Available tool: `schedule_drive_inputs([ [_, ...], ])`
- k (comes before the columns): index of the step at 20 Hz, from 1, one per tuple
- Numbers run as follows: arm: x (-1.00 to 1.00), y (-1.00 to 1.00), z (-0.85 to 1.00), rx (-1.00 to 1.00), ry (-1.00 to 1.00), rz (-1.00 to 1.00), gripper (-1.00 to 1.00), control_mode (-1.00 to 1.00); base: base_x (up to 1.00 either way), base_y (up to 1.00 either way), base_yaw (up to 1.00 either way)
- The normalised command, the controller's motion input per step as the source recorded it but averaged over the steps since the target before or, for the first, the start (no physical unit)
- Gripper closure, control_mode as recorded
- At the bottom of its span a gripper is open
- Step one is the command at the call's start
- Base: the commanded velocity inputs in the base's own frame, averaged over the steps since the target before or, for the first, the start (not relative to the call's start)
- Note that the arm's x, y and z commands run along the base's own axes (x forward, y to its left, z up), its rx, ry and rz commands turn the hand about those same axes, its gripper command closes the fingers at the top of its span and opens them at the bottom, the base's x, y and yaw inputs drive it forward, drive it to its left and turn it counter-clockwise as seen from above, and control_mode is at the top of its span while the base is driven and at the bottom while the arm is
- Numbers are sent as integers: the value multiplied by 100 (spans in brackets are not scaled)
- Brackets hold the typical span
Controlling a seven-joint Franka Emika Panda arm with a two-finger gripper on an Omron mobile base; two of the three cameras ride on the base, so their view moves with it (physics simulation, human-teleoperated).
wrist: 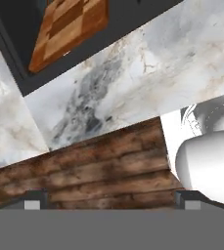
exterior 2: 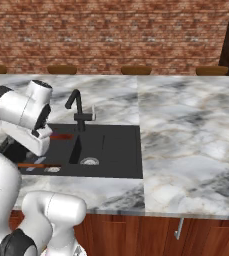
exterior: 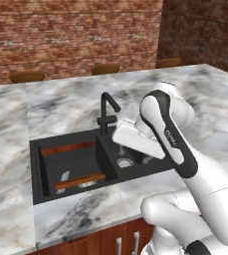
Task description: Move the cutting board and knife to the sink. Then move spray from the cabinet to the counter.
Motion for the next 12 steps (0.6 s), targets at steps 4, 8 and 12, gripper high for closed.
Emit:
schedule_drive_inputs([
  [4, -51, 4, 48, -53, -81, 20, -100, -100, 0, 0, 0],
  [8, -53, 0, 0, -27, -100, 16, -100, -100, 0, 0, 0],
  [12, -23, 0, 4, -4, -37, 3, -100, -100, 0, 0, 0],
])
